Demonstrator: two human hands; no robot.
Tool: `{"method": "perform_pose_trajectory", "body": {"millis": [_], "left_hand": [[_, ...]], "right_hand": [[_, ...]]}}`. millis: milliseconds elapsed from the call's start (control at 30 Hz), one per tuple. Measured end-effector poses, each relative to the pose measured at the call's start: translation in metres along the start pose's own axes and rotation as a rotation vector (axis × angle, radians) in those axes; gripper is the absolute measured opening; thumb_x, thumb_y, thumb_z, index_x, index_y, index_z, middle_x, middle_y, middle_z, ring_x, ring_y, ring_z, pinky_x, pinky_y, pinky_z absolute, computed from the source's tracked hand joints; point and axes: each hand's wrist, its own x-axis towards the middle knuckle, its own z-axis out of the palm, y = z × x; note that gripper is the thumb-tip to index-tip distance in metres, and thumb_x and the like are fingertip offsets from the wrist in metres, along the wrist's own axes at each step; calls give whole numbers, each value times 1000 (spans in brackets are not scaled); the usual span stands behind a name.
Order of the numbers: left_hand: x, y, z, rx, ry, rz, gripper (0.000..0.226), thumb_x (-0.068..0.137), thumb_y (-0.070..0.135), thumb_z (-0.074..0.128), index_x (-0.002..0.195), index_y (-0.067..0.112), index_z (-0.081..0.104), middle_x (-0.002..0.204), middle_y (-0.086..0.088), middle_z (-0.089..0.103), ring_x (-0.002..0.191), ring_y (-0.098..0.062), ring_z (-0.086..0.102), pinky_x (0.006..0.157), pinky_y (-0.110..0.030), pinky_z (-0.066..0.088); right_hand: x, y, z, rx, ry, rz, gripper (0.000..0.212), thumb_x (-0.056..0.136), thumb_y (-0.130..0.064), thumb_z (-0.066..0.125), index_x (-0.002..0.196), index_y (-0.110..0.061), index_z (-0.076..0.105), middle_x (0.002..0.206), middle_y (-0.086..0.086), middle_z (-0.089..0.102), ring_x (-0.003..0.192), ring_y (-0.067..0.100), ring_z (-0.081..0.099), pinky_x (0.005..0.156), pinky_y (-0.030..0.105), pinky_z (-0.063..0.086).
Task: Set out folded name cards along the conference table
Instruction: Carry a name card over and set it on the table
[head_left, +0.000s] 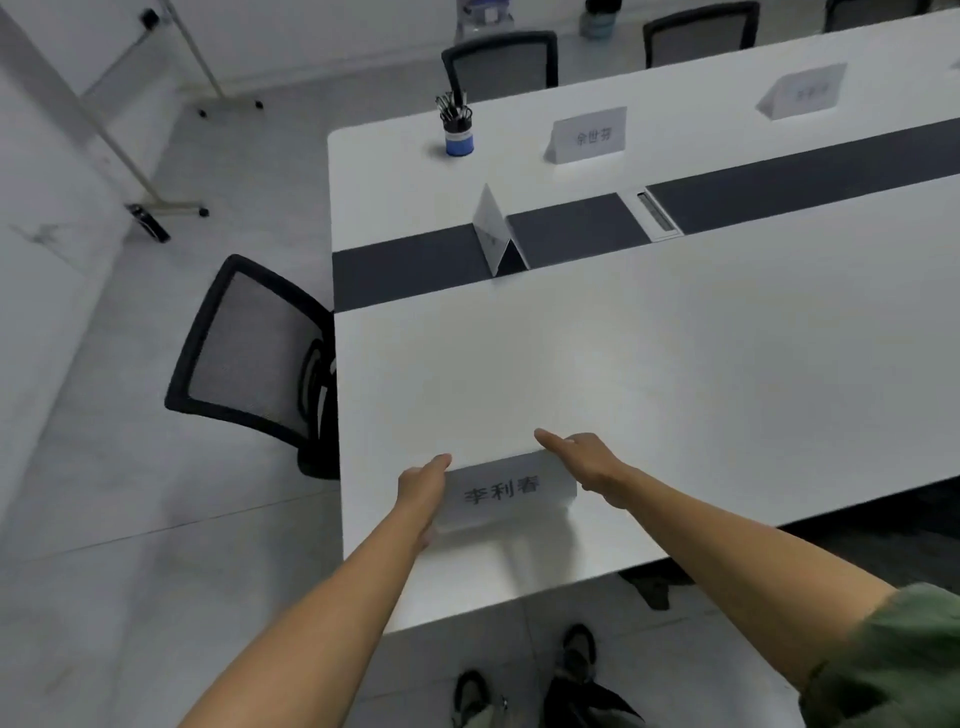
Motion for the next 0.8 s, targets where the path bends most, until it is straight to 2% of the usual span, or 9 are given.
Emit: {"method": "perform_pose_trajectory", "body": {"millis": [233, 367, 500, 567, 600, 667, 733, 767, 800], "left_hand": [[8, 7, 15, -21, 156, 51, 40, 95, 40, 48, 112, 5, 55, 105, -10, 58, 98, -29, 57, 83, -37, 44], [-6, 7, 18, 2, 342, 128, 36, 97, 31, 40, 67, 13, 33, 67, -2, 34, 60, -17, 31, 57, -29, 24], [-24, -3, 13, 70, 350, 196, 35, 94, 20, 42, 61, 13, 33, 61, -10, 33, 53, -25, 30, 57, -30, 21], [-30, -6, 11, 69, 337, 208, 33, 95, 21, 43, 92, -8, 60, 92, -32, 58, 84, -48, 57, 62, -34, 43], [-32, -6, 10, 66, 341, 202, 41, 95, 21, 45, 116, -13, 53, 119, -32, 56, 109, -50, 54, 79, -43, 51], [-38, -6, 10, 60, 324, 212, 49, 95, 21, 46, 130, -12, 40, 137, -29, 44, 124, -47, 45, 97, -51, 45], [-44, -3, 7, 40, 315, 250, 41, 93, 18, 46, 120, -12, 52, 122, -31, 55, 108, -48, 56, 75, -39, 53], [-49, -1, 5, 25, 318, 282, 29, 92, 15, 46, 96, -8, 62, 96, -30, 61, 82, -45, 60, 56, -29, 44], [-56, 2, 2, 7, 323, 316, 26, 91, 13, 45, 69, 4, 55, 68, -19, 53, 57, -34, 48, 49, -26, 28]], "right_hand": [[24, -12, -18, -93, -68, -109, 56, 85, -66, 52, 65, -18, 31, 67, 1, 35, 62, 20, 34, 60, 33, 24], [21, -9, -27, -301, 153, -204, 54, 90, -64, 44, 64, -17, 38, 62, -2, 42, 61, 21, 41, 60, 34, 30], [5, -11, -31, -323, 347, -251, 48, 93, -43, 48, 58, -15, 32, 55, 3, 34, 54, 22, 32, 54, 31, 25], [-2, -11, -25, -341, 345, -239, 44, 92, -35, 49, 56, -11, 40, 54, 7, 39, 54, 22, 34, 53, 31, 27], [-4, -11, -22, -343, 338, -229, 42, 90, -34, 50, 59, -7, 50, 56, 12, 48, 55, 23, 39, 53, 30, 30], [-13, -12, -17, -308, 338, -213, 38, 88, -35, 53, 73, -3, 67, 70, 17, 65, 59, 23, 48, 57, 30, 37], [-21, -17, -16, -243, 361, -218, 37, 87, -35, 55, 82, -2, 71, 76, 18, 68, 61, 22, 49, 58, 30, 37], [-26, -20, -15, -207, 373, -226, 38, 86, -36, 56, 84, 0, 70, 75, 19, 66, 61, 21, 48, 58, 30, 37], [-33, -22, -16, -164, 393, -237, 39, 86, -36, 57, 85, 1, 70, 74, 19, 66, 61, 21, 47, 58, 30, 37]]}}
